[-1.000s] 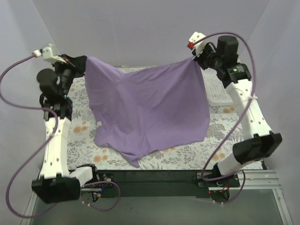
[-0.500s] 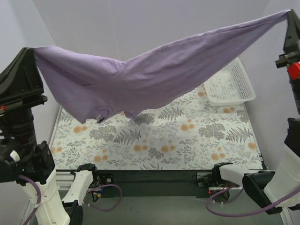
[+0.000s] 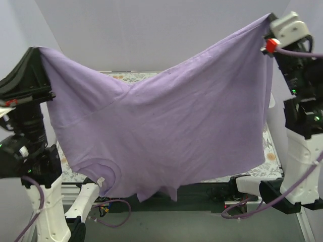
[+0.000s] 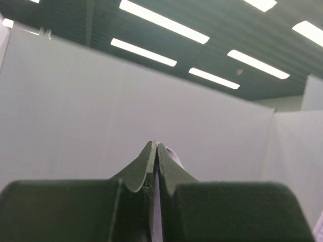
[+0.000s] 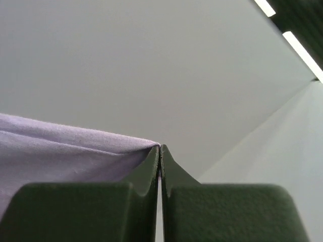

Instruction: Fold and stack the t-shirts

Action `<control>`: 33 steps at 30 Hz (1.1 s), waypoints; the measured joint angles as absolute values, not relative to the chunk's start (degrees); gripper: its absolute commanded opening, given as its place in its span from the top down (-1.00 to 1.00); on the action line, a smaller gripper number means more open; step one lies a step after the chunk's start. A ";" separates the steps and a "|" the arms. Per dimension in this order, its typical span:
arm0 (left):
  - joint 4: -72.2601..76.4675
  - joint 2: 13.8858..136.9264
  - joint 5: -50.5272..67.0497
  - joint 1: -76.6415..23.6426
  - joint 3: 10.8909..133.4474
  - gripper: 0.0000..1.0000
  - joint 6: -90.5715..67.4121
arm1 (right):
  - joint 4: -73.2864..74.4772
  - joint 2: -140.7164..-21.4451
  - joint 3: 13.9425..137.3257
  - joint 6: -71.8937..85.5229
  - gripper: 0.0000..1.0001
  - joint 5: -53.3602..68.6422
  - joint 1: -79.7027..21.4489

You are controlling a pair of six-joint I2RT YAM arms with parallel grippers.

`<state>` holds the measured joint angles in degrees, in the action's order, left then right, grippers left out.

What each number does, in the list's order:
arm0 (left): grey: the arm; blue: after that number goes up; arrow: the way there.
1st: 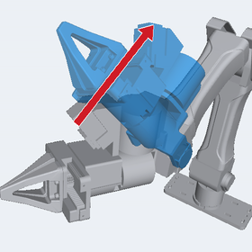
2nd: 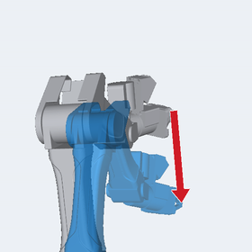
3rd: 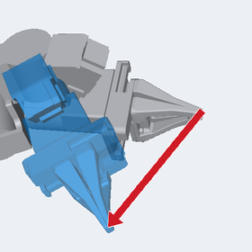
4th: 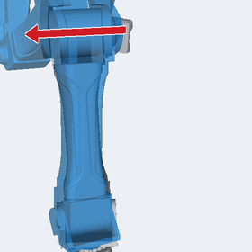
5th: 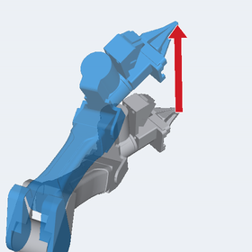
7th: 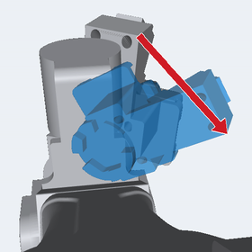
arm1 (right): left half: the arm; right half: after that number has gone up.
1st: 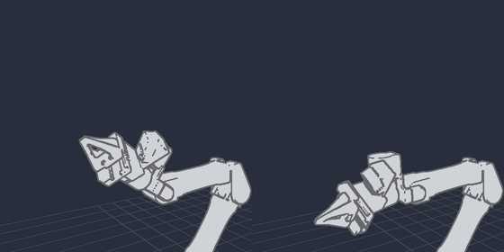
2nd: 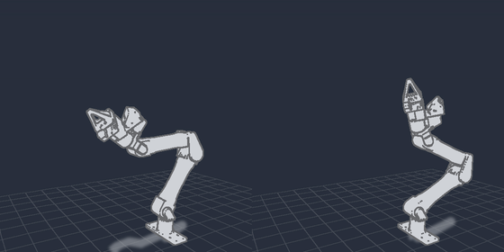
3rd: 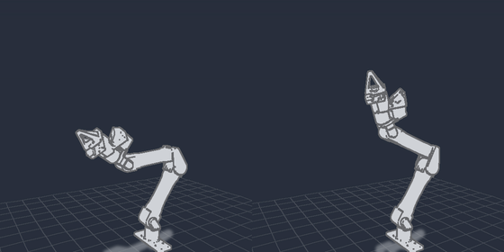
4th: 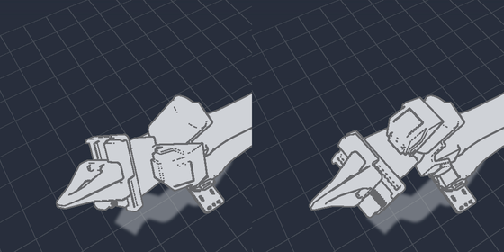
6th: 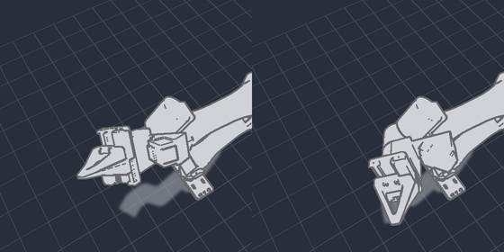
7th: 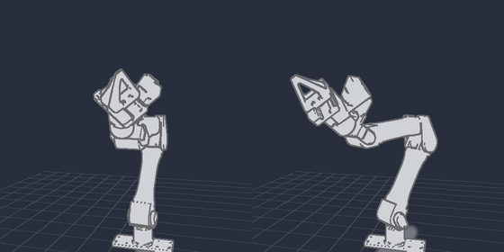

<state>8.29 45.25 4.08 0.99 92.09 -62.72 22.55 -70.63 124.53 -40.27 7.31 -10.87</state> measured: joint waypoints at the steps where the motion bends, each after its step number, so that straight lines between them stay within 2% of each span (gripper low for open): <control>1: 8.97 45.32 3.46 0.99 88.97 1.00 -62.30 | 22.48 -71.53 122.50 -40.29 0.97 7.99 -10.87; 8: 14.41 50.43 -0.27 0.91 62.26 1.00 -60.84 | 19.25 -77.93 99.92 -37.47 0.97 14.46 -10.87; 11: 18.00 57.52 -2.04 0.91 51.53 1.00 -60.23 | 17.85 -83.00 90.85 -36.10 0.97 16.93 -10.90; 14: 20.75 66.59 -2.79 1.34 45.50 1.00 -60.16 | 16.12 -92.07 87.24 -35.16 0.97 18.26 -11.03; 18: 23.29 81.76 -2.52 3.27 46.54 1.00 -60.45 | 12.12 -107.66 90.41 -34.06 0.97 18.61 -11.84; 25: 23.46 100.82 -1.61 6.48 61.25 1.00 -61.19 | 10.07 -131.98 108.60 -32.27 0.97 12.25 -13.41; 33: 23.88 104.07 1.85 7.55 70.13 1.00 -61.30 | 7.33 -133.45 114.69 -32.05 0.97 8.54 -13.45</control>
